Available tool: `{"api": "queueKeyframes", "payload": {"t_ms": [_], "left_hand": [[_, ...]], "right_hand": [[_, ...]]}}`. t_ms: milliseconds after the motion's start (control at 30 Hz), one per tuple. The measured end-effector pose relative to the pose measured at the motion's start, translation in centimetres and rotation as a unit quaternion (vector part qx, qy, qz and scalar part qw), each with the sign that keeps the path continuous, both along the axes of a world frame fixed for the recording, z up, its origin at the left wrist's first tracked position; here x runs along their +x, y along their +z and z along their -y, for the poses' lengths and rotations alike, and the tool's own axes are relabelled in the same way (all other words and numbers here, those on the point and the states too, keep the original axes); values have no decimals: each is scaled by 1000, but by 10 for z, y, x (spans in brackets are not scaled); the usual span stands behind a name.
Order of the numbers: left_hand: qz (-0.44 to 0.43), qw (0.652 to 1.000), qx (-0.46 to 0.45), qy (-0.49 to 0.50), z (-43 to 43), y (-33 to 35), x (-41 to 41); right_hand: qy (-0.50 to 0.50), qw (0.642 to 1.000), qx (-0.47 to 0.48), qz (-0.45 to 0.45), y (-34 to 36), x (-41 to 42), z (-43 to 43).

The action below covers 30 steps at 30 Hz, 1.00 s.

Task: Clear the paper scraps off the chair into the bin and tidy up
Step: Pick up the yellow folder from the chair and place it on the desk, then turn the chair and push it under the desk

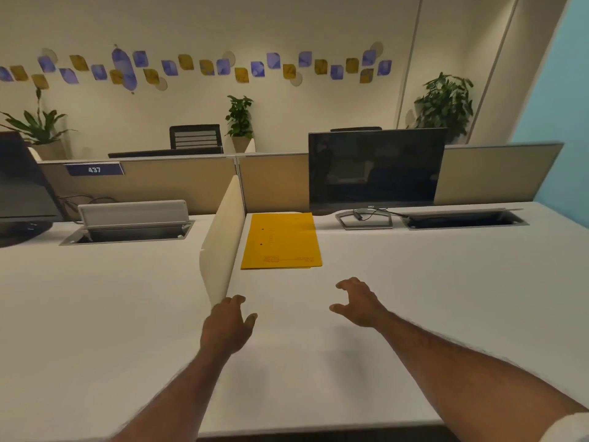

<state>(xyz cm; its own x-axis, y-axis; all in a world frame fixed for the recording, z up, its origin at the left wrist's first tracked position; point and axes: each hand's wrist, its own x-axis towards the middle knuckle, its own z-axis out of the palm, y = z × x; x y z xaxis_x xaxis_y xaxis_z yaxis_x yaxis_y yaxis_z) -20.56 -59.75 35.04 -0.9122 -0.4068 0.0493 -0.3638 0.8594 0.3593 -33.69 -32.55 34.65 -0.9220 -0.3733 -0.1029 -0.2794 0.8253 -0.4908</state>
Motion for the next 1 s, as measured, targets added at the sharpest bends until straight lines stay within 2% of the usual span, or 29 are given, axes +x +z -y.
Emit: {"api": "queueKeyframes", "payload": {"t_ms": [200, 567, 1000], "left_hand": [[-21, 999, 4, -34, -16, 1, 43], [8, 995, 43, -88, -55, -23, 84], [70, 979, 46, -185, -170, -47, 93]], "right_hand": [[-7, 1000, 3, -8, 3, 54, -18], [-29, 999, 10, 16, -16, 117, -76], [-109, 993, 15, 43, -38, 198, -212]]}}
